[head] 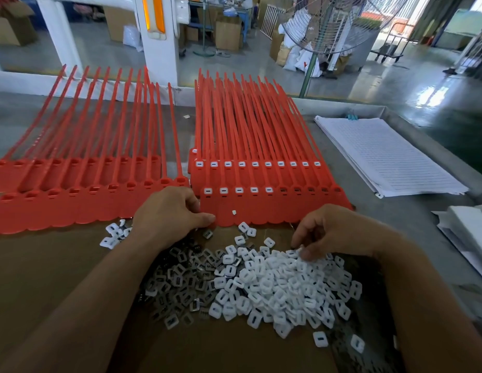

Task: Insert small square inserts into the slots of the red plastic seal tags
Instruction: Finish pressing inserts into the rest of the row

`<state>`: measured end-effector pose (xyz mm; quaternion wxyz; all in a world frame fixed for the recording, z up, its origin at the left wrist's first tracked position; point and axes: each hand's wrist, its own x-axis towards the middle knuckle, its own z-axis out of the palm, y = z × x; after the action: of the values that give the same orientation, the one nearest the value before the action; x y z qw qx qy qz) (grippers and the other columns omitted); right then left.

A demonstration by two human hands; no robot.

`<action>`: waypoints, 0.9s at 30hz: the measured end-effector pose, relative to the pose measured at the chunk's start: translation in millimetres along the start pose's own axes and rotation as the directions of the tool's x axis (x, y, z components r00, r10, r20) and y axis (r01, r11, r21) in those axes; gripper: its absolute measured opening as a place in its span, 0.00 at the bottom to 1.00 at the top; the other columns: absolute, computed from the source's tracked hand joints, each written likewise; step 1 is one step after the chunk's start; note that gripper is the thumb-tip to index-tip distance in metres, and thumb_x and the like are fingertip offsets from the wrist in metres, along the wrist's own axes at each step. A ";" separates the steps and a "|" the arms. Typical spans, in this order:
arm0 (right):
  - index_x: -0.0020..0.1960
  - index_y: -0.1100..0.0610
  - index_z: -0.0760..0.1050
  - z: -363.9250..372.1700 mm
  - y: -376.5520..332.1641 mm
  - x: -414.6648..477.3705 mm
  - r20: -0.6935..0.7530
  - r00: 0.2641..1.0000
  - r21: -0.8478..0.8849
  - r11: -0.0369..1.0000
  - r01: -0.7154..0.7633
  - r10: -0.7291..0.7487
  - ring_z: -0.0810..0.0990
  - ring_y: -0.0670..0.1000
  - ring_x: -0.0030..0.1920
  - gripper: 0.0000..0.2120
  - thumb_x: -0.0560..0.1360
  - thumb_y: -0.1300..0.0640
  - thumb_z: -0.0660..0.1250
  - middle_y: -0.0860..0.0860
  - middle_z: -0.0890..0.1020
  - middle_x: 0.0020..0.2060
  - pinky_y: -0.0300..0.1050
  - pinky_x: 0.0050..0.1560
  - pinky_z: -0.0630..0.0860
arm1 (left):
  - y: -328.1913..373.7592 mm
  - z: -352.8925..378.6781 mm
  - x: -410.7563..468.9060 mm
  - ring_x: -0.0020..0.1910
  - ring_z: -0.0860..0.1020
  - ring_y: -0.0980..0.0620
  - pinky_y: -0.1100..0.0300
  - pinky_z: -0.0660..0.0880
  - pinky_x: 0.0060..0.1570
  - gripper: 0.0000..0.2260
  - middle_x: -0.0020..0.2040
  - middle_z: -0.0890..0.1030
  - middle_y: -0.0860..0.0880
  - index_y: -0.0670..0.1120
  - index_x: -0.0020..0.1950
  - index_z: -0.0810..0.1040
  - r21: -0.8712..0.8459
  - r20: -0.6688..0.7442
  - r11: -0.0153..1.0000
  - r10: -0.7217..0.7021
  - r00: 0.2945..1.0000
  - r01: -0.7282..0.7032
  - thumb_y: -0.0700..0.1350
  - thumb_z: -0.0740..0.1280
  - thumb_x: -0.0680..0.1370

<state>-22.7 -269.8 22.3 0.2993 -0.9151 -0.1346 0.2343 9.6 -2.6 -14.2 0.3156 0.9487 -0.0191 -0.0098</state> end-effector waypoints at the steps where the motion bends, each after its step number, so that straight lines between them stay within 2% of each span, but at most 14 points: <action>1: 0.39 0.46 0.80 0.8 -0.1 0.7 -0.007 1.000 -0.015 1.000 -0.001 0.001 0.78 0.36 0.31 0.08 0.65 0.57 0.76 0.41 0.82 0.32 0.28 0.36 0.73 | 0.1 -0.2 0.1 0.37 0.76 0.57 0.57 0.74 0.40 0.11 0.36 0.78 0.55 0.51 0.36 0.76 -0.001 -0.001 1.000 -0.002 1.000 0.002 0.56 0.74 0.65; 6: 0.36 0.48 0.79 0.9 -2.8 1.1 -0.013 1.000 0.002 1.000 0.011 -0.011 0.78 0.38 0.31 0.06 0.68 0.58 0.74 0.43 0.82 0.31 0.29 0.35 0.72 | 0.3 -0.1 0.8 0.36 0.76 0.57 0.58 0.73 0.38 0.12 0.35 0.78 0.55 0.51 0.35 0.76 0.002 -0.005 1.000 -0.006 1.000 0.006 0.56 0.74 0.65; 9: 0.38 0.50 0.79 0.6 -2.8 0.6 -0.067 0.998 0.037 0.999 0.013 -0.010 0.80 0.40 0.32 0.05 0.70 0.59 0.71 0.46 0.83 0.32 0.29 0.35 0.72 | 0.0 0.0 1.0 0.36 0.75 0.59 0.59 0.71 0.37 0.12 0.35 0.77 0.56 0.51 0.35 0.75 0.010 -0.013 1.000 -0.002 1.000 0.002 0.56 0.74 0.65; 12: 0.39 0.55 0.78 1.8 -1.3 3.0 -0.178 0.983 0.196 0.980 -0.016 0.051 0.82 0.45 0.31 0.06 0.74 0.62 0.66 0.50 0.84 0.33 0.31 0.30 0.72 | -0.4 0.2 1.0 0.36 0.75 0.59 0.59 0.72 0.37 0.12 0.35 0.78 0.56 0.51 0.36 0.76 0.011 -0.014 1.000 0.001 1.000 -0.001 0.56 0.74 0.65; 14: 0.40 0.57 0.76 3.1 -1.2 5.0 -0.203 0.971 0.327 0.943 -0.055 0.127 0.82 0.47 0.31 0.07 0.75 0.63 0.64 0.52 0.84 0.32 0.32 0.27 0.71 | -0.5 0.3 0.7 0.36 0.75 0.59 0.60 0.71 0.36 0.12 0.35 0.78 0.57 0.51 0.36 0.76 0.015 -0.015 1.000 0.003 1.000 -0.002 0.56 0.74 0.65; 16: 0.40 0.59 0.76 3.6 -2.2 6.1 -0.210 0.959 0.425 0.901 -0.084 0.188 0.82 0.49 0.31 0.06 0.76 0.64 0.64 0.54 0.84 0.32 0.33 0.27 0.72 | -0.2 0.6 0.7 0.36 0.74 0.60 0.61 0.70 0.35 0.12 0.36 0.77 0.57 0.51 0.36 0.76 0.017 -0.014 1.000 0.002 1.000 -0.002 0.56 0.74 0.65; 19: 0.40 0.61 0.76 3.3 -5.4 6.4 -0.233 0.951 0.496 0.866 -0.062 0.202 0.83 0.49 0.31 0.04 0.74 0.66 0.66 0.55 0.84 0.33 0.34 0.28 0.75 | -0.3 0.5 0.7 0.36 0.74 0.60 0.59 0.71 0.37 0.11 0.36 0.78 0.57 0.51 0.36 0.76 0.014 -0.008 1.000 0.004 1.000 -0.004 0.56 0.74 0.65; 22: 0.39 0.63 0.77 2.4 -7.5 3.7 -0.270 0.945 0.504 0.864 -0.022 0.182 0.82 0.48 0.32 0.03 0.70 0.68 0.69 0.55 0.83 0.33 0.34 0.31 0.76 | 0.4 0.3 0.4 0.37 0.74 0.60 0.59 0.71 0.38 0.11 0.37 0.78 0.56 0.51 0.36 0.76 0.014 -0.005 1.000 0.003 1.000 -0.003 0.56 0.74 0.65; 25: 0.40 0.58 0.77 1.6 -5.9 5.8 -0.378 0.914 0.428 0.903 0.032 0.147 0.80 0.46 0.33 0.09 0.67 0.70 0.71 0.51 0.81 0.32 0.35 0.34 0.78 | 0.9 -0.3 -0.2 0.37 0.75 0.59 0.58 0.73 0.38 0.11 0.36 0.78 0.56 0.51 0.36 0.76 0.012 -0.007 1.000 0.004 1.000 -0.004 0.56 0.74 0.66; 27: 0.41 0.54 0.77 0.4 -4.9 12.5 -0.462 0.879 0.377 0.923 0.074 0.118 0.80 0.44 0.34 0.11 0.68 0.70 0.70 0.50 0.81 0.34 0.34 0.36 0.78 | 1.4 -0.8 -0.6 0.37 0.75 0.58 0.57 0.74 0.40 0.11 0.36 0.78 0.56 0.51 0.36 0.76 0.007 -0.006 1.000 0.003 1.000 -0.003 0.56 0.74 0.66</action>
<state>-12.7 -261.0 20.6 0.4933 -0.8694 0.0021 0.0272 9.0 -3.2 -12.7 0.3124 0.9497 -0.0195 -0.0066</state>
